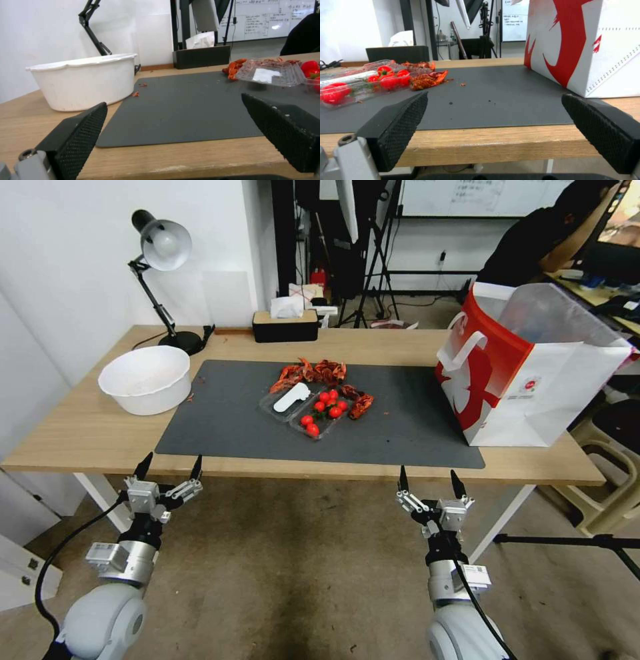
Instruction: Pick up the trash from the table and place it into the takeout bag.
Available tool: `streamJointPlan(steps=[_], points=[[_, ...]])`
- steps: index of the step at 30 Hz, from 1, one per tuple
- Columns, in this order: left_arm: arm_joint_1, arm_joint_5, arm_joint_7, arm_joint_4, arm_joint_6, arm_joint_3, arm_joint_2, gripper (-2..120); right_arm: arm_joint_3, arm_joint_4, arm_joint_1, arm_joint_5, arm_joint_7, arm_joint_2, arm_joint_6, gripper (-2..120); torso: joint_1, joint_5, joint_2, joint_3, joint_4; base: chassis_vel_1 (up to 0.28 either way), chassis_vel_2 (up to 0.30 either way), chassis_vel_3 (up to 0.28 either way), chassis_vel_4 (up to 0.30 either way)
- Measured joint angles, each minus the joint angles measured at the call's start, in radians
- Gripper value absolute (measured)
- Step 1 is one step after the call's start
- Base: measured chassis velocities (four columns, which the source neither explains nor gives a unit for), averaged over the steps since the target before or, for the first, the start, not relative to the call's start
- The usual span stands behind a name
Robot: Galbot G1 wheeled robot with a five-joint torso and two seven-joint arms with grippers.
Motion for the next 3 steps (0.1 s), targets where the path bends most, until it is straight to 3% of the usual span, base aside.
streamJointPlan(steps=[3], points=[[0.0,0.0,0.0,0.0,0.0,0.0,0.0,100,0.0,0.0,0.0,0.0,0.0,0.0,0.0,100,0.0,0.0,0.0,0.0,0.0,0.0,0.0,0.0,0.0]])
